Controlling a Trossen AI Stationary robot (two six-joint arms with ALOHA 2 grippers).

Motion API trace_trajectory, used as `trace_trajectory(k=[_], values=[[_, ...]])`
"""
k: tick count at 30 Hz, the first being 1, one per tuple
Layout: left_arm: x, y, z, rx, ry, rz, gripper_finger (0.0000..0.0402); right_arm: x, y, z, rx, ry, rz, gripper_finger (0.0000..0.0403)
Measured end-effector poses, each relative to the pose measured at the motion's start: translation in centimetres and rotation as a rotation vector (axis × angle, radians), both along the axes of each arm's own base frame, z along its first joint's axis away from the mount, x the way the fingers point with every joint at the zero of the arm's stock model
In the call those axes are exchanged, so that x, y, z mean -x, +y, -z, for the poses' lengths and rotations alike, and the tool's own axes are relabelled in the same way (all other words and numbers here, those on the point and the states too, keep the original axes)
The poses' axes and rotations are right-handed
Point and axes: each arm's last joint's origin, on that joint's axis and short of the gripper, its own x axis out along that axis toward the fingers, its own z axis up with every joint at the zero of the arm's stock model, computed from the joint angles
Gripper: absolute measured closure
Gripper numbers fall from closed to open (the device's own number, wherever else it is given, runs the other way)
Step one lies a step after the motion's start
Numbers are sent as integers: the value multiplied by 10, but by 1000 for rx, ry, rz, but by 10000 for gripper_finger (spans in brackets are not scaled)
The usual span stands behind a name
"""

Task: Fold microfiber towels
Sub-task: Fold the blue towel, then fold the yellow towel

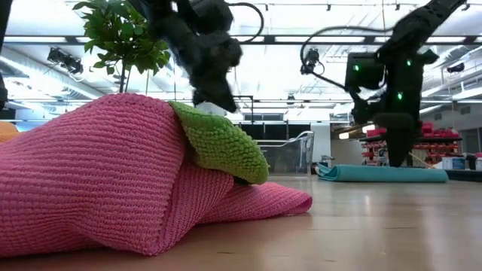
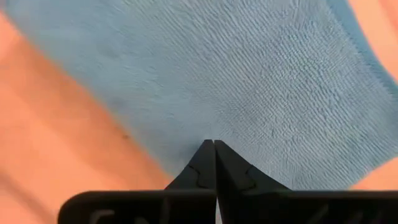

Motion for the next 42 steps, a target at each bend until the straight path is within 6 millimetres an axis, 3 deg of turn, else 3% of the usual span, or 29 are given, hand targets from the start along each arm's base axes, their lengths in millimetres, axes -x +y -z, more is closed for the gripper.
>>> trace_trajectory(k=[6, 11, 14, 18, 23, 28, 32, 34, 37, 42], values=[[36, 2, -2, 18, 272, -115, 356, -14, 20, -47, 21, -164, 8, 403], [34, 7, 16, -38, 323, -160, 306, -26, 47, -78, 65, -419, -19, 403], [28, 21, 31, -37, 312, -193, 274, -32, 61, -81, 72, -505, -39, 403], [25, 38, 50, -37, 369, -206, 239, -39, 71, -73, 44, -478, -43, 403], [23, 43, 69, 40, 405, -137, 218, -46, 82, -62, 13, -434, -41, 403], [20, 43, 80, 49, 428, -108, 234, -48, 88, -60, 2, -429, -49, 403], [18, 39, 81, 31, 437, -102, 326, -48, 89, -60, 0, -441, -39, 403], [16, 35, 77, 23, 430, -94, 380, -50, 89, -61, 13, -456, -49, 401], [10, 27, 55, -28, 382, -121, 387, -50, 88, -64, 28, -470, -74, 395], [-1, 10, -18, -129, 230, -120, 394, -48, 90, -79, 44, -521, -123, 391]])
